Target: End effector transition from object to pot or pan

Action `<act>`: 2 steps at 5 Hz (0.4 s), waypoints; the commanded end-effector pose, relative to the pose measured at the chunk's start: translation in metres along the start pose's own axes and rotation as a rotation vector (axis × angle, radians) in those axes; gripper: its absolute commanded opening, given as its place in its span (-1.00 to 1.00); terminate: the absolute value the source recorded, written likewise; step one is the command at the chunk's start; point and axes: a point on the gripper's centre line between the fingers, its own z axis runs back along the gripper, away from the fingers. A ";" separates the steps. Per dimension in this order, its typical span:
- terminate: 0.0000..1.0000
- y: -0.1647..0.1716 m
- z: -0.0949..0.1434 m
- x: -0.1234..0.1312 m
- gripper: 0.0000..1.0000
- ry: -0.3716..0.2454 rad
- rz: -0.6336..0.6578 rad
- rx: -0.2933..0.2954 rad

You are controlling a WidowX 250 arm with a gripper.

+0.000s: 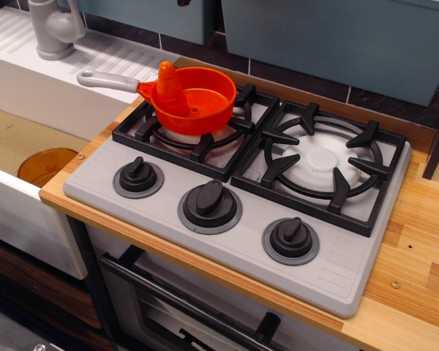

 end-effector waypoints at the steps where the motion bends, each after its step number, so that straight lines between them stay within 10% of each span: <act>1: -1.00 0.000 0.000 0.000 1.00 0.000 0.000 0.000; 2: -1.00 -0.010 -0.008 0.013 1.00 -0.010 0.006 -0.012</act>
